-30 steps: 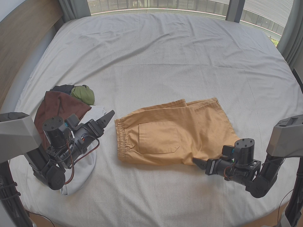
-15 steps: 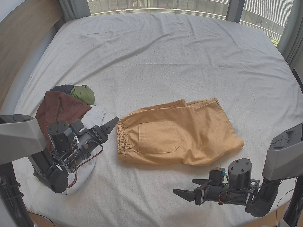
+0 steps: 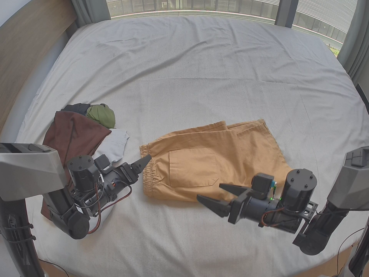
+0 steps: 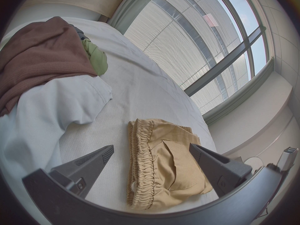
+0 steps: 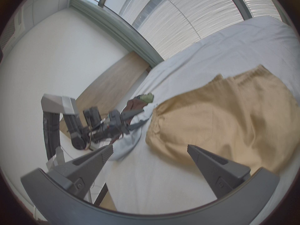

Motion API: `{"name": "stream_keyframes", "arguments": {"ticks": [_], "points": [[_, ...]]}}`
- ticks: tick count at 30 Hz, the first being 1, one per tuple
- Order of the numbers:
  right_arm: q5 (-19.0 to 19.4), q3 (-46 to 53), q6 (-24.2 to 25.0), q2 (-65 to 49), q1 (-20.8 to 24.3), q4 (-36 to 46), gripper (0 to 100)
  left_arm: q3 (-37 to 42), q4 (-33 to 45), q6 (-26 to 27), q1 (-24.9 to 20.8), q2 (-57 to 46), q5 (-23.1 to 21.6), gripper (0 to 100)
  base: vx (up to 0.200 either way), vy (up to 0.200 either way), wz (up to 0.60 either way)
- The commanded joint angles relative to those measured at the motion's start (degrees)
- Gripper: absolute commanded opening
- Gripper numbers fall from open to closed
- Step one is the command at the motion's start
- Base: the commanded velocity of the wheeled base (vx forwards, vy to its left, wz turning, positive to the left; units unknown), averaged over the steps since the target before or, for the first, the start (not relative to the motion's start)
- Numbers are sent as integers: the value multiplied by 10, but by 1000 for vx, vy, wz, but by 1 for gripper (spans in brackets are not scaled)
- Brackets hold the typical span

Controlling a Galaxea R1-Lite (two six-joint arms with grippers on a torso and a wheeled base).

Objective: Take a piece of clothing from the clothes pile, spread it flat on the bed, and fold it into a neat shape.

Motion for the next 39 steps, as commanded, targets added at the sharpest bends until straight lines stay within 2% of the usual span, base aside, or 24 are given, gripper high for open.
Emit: {"name": "stream_keyframes", "arguments": {"ticks": [1,5,14,19,39], "points": [[3,-61,0,-19,-26,24,100,3,0,-2,-2,11,0,100,0,0,0],[6,-108,0,-19,-57,37,100,6,0,-9,-11,17,0,100,0,0,0],[20,-108,-1,-27,-110,34,100,9,0,-10,-22,53,0,100,0,0,0],[29,-106,-1,-31,-115,35,100,6,0,-14,-27,65,0,100,0,0,0],[29,-101,-1,-38,-115,31,100,1,0,-110,-73,90,-1,100,0,0,0]]}}
